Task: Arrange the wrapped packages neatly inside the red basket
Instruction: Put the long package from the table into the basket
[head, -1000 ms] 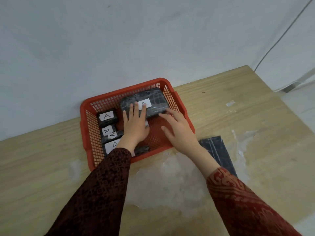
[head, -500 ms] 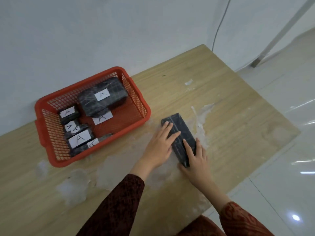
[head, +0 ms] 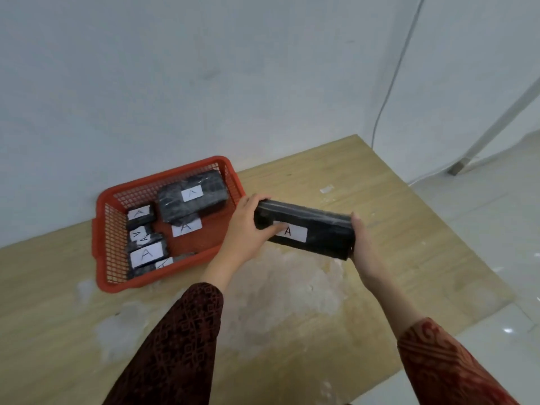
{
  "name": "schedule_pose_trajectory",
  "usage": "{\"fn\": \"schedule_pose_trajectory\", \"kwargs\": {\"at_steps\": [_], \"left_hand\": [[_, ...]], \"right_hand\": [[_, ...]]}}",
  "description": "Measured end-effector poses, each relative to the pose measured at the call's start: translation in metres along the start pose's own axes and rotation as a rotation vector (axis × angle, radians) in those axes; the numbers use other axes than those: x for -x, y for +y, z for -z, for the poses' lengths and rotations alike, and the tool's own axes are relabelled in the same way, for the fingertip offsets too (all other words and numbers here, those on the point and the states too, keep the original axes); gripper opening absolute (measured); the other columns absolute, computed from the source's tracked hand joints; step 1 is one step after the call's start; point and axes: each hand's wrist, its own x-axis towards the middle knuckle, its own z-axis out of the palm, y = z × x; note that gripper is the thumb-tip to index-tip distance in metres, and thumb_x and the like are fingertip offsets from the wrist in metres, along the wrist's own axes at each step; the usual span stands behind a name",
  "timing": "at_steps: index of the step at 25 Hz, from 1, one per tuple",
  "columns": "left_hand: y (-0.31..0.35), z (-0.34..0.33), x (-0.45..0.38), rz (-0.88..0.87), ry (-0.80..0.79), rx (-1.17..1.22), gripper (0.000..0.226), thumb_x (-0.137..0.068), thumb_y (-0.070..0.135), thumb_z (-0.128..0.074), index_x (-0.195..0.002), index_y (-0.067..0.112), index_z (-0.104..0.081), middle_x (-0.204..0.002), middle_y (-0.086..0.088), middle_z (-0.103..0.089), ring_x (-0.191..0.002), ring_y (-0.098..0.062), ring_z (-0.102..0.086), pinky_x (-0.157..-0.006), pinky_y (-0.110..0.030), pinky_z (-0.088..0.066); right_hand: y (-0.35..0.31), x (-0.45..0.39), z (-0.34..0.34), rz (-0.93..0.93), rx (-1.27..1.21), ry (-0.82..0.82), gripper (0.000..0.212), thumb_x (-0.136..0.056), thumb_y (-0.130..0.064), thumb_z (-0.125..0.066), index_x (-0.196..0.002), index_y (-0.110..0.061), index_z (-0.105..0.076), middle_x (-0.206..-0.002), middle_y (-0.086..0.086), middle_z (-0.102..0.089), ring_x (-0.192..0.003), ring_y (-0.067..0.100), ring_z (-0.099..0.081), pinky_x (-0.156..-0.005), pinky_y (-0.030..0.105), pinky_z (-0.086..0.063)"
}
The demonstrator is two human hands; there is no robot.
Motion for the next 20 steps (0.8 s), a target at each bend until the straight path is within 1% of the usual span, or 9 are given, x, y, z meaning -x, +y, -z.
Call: {"fn": "schedule_pose_trajectory", "kwargs": {"at_steps": [2, 3, 4, 6, 8, 11, 14, 17, 20], "left_hand": [[-0.011, 0.018, 0.006, 0.104, 0.157, 0.048, 0.053, -0.075, 0.044, -0.073, -0.120, 0.028, -0.050, -0.115, 0.009, -0.053, -0.101, 0.006, -0.048, -0.083, -0.014, -0.038], [-0.019, 0.028, 0.010, 0.159, 0.239, 0.067, 0.055, -0.076, 0.044, -0.073, -0.122, 0.028, -0.049, -0.117, 0.010, -0.054, -0.102, 0.005, -0.049, -0.085, -0.015, -0.038], [-0.028, 0.037, 0.013, 0.217, 0.318, 0.083, 0.059, -0.075, 0.044, -0.074, -0.125, 0.026, -0.047, -0.120, 0.009, -0.054, -0.104, 0.000, -0.049, -0.087, -0.018, -0.038], [-0.048, 0.054, 0.017, 0.335, 0.462, 0.103, 0.069, -0.073, 0.044, -0.076, -0.129, 0.024, -0.044, -0.126, 0.005, -0.052, -0.112, -0.008, -0.047, -0.092, -0.025, -0.038], [-0.066, 0.068, 0.017, 0.451, 0.554, 0.098, 0.074, -0.071, 0.046, -0.077, -0.132, 0.024, -0.043, -0.132, 0.000, -0.049, -0.118, -0.012, -0.043, -0.095, -0.029, -0.036], [-0.098, 0.081, 0.015, 0.627, 0.586, 0.123, 0.076, -0.073, 0.045, -0.076, -0.137, 0.020, -0.043, -0.143, -0.007, -0.043, -0.130, -0.022, -0.038, -0.102, -0.037, -0.034], [-0.124, 0.087, 0.016, 0.682, 0.609, 0.092, 0.072, -0.076, 0.037, -0.076, -0.135, 0.012, -0.044, -0.138, -0.011, -0.050, -0.127, -0.027, -0.045, -0.105, -0.041, -0.038], [-0.140, 0.087, 0.015, 0.694, 0.614, 0.055, 0.066, -0.075, 0.031, -0.078, -0.126, 0.008, -0.044, -0.122, -0.014, -0.059, -0.113, -0.028, -0.055, -0.094, -0.038, -0.047], [-0.143, 0.083, 0.016, 0.666, 0.611, -0.015, 0.057, -0.075, 0.034, -0.078, -0.116, 0.009, -0.047, -0.111, -0.012, -0.063, -0.102, -0.025, -0.059, -0.083, -0.033, -0.048]], "right_hand": [[-0.017, -0.018, -0.023, 0.119, 0.004, -0.038, 0.039, -0.085, -0.063, -0.045, -0.109, -0.035, -0.057, -0.113, -0.005, -0.063, -0.104, 0.006, -0.061, -0.083, 0.021, -0.051], [-0.024, -0.027, -0.038, 0.179, 0.046, -0.046, 0.031, -0.087, -0.051, -0.055, -0.110, -0.032, -0.056, -0.110, -0.008, -0.064, -0.100, 0.006, -0.062, -0.074, 0.016, -0.053], [-0.029, -0.035, -0.053, 0.231, 0.113, -0.048, 0.031, -0.087, -0.039, -0.062, -0.114, -0.028, -0.054, -0.108, -0.009, -0.062, -0.098, 0.008, -0.062, -0.072, 0.013, -0.052], [-0.036, -0.051, -0.088, 0.305, 0.266, -0.029, 0.041, -0.087, -0.027, -0.065, -0.125, -0.020, -0.052, -0.108, -0.007, -0.055, -0.098, 0.011, -0.056, -0.080, 0.016, -0.048], [-0.043, -0.060, -0.125, 0.340, 0.352, -0.012, 0.046, -0.088, -0.026, -0.064, -0.131, -0.016, -0.051, -0.109, -0.003, -0.046, -0.099, 0.012, -0.049, -0.085, 0.024, -0.043], [-0.043, -0.070, -0.173, 0.337, 0.393, -0.041, 0.051, -0.090, -0.022, -0.061, -0.138, -0.013, -0.044, -0.115, 0.002, -0.042, -0.104, 0.016, -0.048, -0.095, 0.031, -0.047], [-0.033, -0.076, -0.197, 0.339, 0.526, -0.149, 0.067, -0.091, -0.014, -0.056, -0.149, -0.011, -0.023, -0.129, 0.012, -0.043, -0.115, 0.024, -0.046, -0.103, 0.041, -0.045], [-0.018, -0.079, -0.204, 0.412, 0.709, -0.227, 0.075, -0.089, -0.010, -0.054, -0.150, -0.006, -0.010, -0.148, 0.019, -0.029, -0.135, 0.032, -0.032, -0.111, 0.044, -0.037], [-0.005, -0.073, -0.209, 0.482, 0.836, -0.173, 0.079, -0.088, -0.009, -0.052, -0.150, -0.001, -0.005, -0.156, 0.020, -0.017, -0.142, 0.034, -0.021, -0.116, 0.045, -0.029]]}}
